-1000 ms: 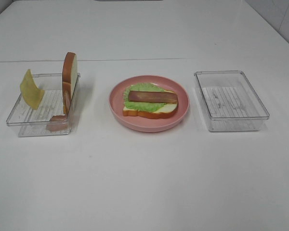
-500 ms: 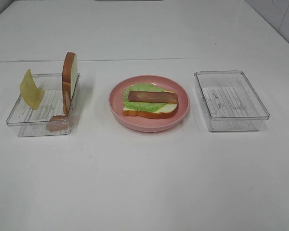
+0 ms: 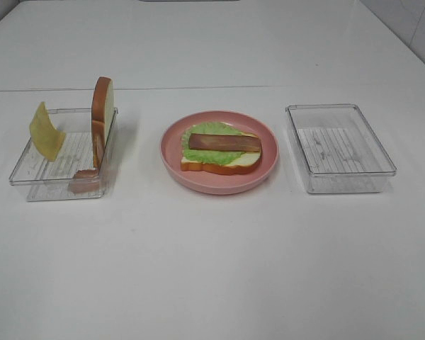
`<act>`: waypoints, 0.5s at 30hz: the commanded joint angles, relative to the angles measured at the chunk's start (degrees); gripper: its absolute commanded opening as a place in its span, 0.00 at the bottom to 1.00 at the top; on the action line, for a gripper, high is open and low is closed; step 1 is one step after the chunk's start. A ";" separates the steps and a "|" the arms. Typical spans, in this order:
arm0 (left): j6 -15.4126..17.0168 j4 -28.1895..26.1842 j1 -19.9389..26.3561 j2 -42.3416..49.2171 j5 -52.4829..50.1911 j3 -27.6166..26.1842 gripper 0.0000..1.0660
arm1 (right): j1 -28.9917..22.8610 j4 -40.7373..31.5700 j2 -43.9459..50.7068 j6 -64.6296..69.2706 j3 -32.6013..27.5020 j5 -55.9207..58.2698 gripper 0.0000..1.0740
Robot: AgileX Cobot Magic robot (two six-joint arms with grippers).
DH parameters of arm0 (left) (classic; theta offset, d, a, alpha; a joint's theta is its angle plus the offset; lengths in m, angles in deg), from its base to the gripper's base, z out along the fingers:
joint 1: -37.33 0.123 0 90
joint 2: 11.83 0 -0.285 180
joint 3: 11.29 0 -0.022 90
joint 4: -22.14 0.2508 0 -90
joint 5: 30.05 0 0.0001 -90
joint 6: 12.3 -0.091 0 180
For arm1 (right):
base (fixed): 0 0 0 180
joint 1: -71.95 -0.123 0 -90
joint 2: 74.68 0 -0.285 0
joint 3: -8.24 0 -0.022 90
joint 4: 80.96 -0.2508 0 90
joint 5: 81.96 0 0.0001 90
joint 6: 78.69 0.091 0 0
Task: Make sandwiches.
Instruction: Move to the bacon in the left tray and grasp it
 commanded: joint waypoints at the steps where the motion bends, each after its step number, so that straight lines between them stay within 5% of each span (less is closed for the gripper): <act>1: 0.52 -0.06 0.17 -0.80 -0.46 0.00 0.96 | 0.34 0.23 1.89 -0.40 -0.17 -0.63 0.87; 9: 0.00 0.00 0.17 -12.43 3.67 -4.30 0.96 | 0.17 0.23 1.83 -0.40 -0.17 -0.63 0.87; 15: 0.00 -0.06 0.17 -31.46 9.74 -14.73 0.96 | 0.17 0.23 1.83 -0.40 -0.17 -0.63 0.87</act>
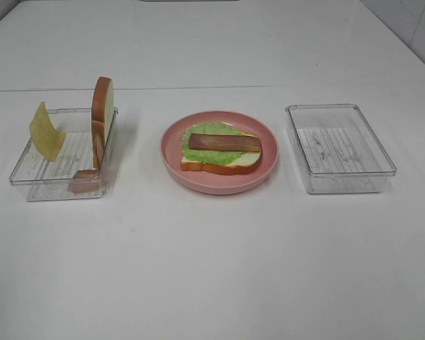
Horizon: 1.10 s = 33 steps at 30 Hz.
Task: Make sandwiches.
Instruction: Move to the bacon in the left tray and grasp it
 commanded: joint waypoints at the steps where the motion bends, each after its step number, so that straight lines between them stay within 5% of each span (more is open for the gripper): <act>1: 0.34 0.00 0.17 -10.20 3.15 -5.33 0.96 | 0.17 0.23 1.83 -0.40 -0.17 -0.63 0.87; 14: 0.57 -0.40 -2.35 -47.96 6.19 -26.41 0.96 | 0.17 0.23 1.83 -0.40 -0.17 -0.63 0.87; 16: 4.98 0.23 -7.45 -57.58 5.16 -32.49 0.96 | 0.17 0.23 1.83 -0.40 -0.17 -0.63 0.87; 24: 13.18 0.00 -16.04 -75.75 4.98 -43.72 0.96 | 0.17 0.23 1.83 -0.40 -0.17 -0.63 0.87; 33: 16.62 -0.46 -19.25 -84.11 2.01 -49.05 0.96 | 0.17 0.23 1.83 -0.40 -0.17 -0.63 0.87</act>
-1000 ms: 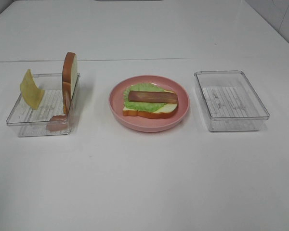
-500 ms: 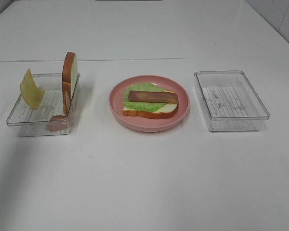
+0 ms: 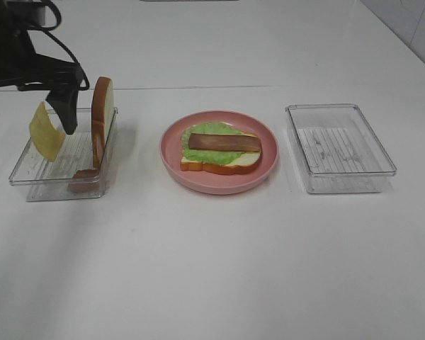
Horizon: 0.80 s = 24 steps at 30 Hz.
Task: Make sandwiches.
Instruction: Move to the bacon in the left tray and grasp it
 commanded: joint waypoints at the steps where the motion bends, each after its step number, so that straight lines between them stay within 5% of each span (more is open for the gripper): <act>1: 2.18 -1.26 -1.66 -3.27 -0.57 -1.03 0.96 | 0.17 0.23 1.83 -0.40 -0.17 -0.63 0.87; 14: 2.35 -2.92 -4.13 -9.22 -12.32 -1.03 0.95 | 0.17 0.23 1.15 -0.40 -0.17 -0.63 0.87; 24: 2.12 -2.92 -4.13 -11.97 -16.44 -1.03 0.85 | 0.17 0.23 1.15 -0.40 -0.17 -0.63 0.87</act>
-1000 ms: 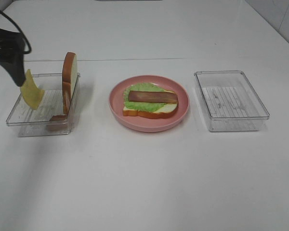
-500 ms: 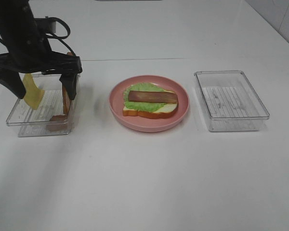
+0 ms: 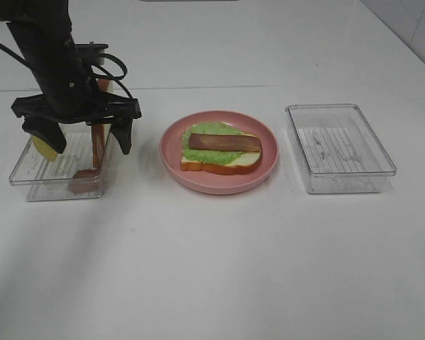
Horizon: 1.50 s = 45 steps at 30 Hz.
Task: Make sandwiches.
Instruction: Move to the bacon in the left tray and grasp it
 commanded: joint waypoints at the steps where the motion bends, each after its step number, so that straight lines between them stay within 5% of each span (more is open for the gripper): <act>1: 0.34 -0.29 -0.23 -0.74 -1.66 -0.23 0.84 | 0.17 0.23 1.15 -0.40 -0.17 -0.63 0.87; 9: -1.20 -0.92 -0.23 -2.58 -2.86 -0.23 0.73 | 0.17 0.23 1.15 -0.40 -0.17 -0.63 0.87; 16: -1.20 -1.72 -0.23 -3.67 -4.13 -0.23 0.53 | 0.17 0.23 1.15 -0.40 -0.17 -0.63 0.87; 23: -1.20 -1.83 -0.23 -3.55 -5.27 -0.23 0.23 | 0.17 0.23 1.15 -0.40 -0.17 -0.63 0.87; 36: -0.92 -3.32 -0.23 -3.55 -5.33 -0.23 0.22 | 0.17 0.23 1.15 -0.40 -0.17 -0.63 0.87; 38: -0.92 -3.32 -0.23 -3.55 -5.33 -0.23 0.19 | 0.17 0.23 1.15 -0.40 -0.17 -0.63 0.87; 40: -0.92 -3.32 -0.23 -3.55 -5.27 -0.23 0.00 | 0.17 0.23 1.15 -0.40 -0.17 -0.63 0.87; 45: -0.97 -3.27 -0.23 -3.55 -5.33 -0.23 0.00 | 0.17 0.23 1.15 -0.40 -0.17 -0.63 0.87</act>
